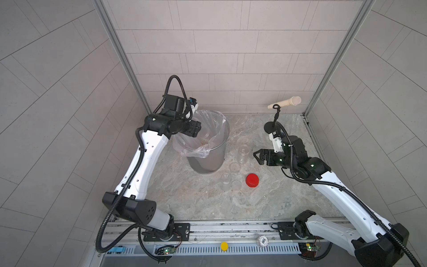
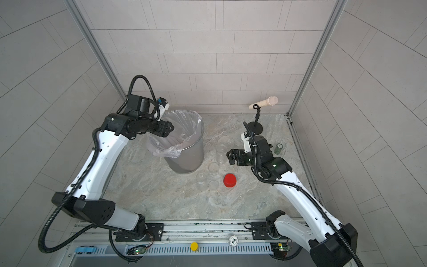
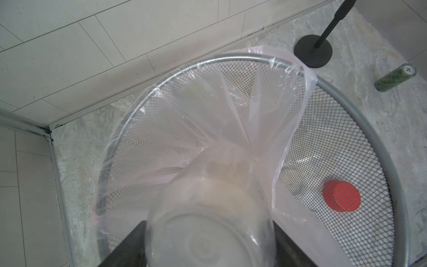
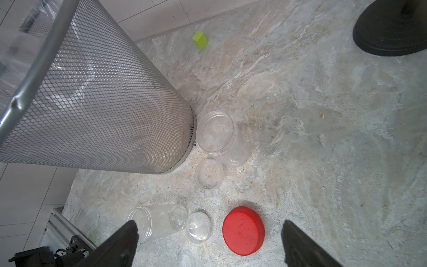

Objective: Empty moldy rice from jars
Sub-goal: Pour the moldy rice from the jar into the trash bin.

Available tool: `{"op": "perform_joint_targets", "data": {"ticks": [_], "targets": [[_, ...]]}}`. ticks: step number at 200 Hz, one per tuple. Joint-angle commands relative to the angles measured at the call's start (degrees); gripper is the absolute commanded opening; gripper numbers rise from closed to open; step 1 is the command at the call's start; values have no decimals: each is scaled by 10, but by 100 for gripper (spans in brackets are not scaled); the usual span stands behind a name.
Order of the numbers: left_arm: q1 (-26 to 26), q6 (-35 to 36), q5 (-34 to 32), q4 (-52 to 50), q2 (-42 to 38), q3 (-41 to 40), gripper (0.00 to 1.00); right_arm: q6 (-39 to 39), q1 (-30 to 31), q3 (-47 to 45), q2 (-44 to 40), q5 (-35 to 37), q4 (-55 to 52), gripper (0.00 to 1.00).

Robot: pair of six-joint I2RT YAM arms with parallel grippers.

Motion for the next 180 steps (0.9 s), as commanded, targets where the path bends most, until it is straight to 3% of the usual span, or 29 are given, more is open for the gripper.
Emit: {"op": "perform_joint_targets", "data": {"ticks": [1, 75, 100, 150, 180], "targets": [[1, -22, 22, 61, -43, -23, 17, 7, 1, 14, -12, 5, -2, 98], [1, -64, 30, 124, -147, -64, 21, 35, 0, 30, -29, -3, 14, 98], [1, -72, 15, 166, -200, -112, 21, 49, 1, 33, -36, -17, 30, 98], [0, -178, 70, 365, -297, -254, 20, 118, 2, 38, -51, -98, 129, 99], [0, -259, 114, 555, -339, -354, 19, 178, 16, 34, -62, -86, 209, 100]]}}
